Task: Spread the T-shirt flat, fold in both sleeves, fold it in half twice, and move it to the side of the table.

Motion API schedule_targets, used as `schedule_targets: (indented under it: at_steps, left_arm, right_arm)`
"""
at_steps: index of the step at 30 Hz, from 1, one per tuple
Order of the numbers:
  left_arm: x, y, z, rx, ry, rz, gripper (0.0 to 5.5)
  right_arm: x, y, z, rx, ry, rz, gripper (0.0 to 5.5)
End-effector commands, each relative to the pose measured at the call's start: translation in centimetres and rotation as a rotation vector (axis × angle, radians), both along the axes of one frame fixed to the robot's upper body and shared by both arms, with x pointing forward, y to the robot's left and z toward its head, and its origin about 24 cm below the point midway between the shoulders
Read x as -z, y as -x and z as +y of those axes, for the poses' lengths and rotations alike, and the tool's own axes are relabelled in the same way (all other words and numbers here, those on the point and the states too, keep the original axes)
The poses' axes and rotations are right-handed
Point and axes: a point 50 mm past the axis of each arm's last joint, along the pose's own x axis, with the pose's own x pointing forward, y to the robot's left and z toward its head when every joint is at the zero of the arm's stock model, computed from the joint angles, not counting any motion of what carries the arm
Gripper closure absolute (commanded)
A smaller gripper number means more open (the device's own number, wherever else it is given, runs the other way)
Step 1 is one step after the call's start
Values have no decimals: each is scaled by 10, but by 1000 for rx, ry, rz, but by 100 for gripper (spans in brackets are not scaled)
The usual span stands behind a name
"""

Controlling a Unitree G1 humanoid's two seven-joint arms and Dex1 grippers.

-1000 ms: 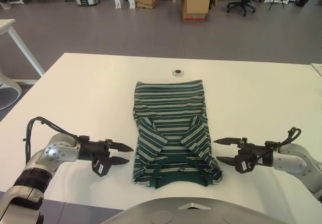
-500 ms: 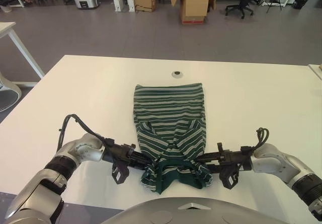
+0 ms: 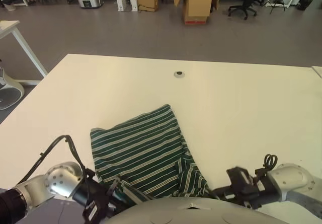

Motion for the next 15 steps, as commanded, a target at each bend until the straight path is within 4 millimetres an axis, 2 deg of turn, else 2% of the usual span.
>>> schedule_targets:
  at_steps: [1, 3, 7, 9, 12, 15]
  left_arm:
    - [-34, -64, 1, -195, 40, 1, 548]
    - [-36, -65, 7, -243, 37, 57, 548]
    - [-34, -63, 12, -297, 41, 111, 548]
    - [-29, -58, 16, -350, 54, 146, 548]
    - [-27, -54, 19, -451, 130, 180, 548]
    - [-23, -41, 22, -626, 251, 290, 548]
  right_arm:
    - [-38, -54, -9, 94, -58, 25, 545]
    - [-48, -78, -8, 137, -79, -7, 545]
    - [-52, -102, -2, 162, -80, -22, 546]
    - [-45, -127, 4, 191, -53, -32, 546]
    - [-34, -145, 10, 202, -8, -8, 546]
    - [-16, -171, 22, 260, 40, 29, 546]
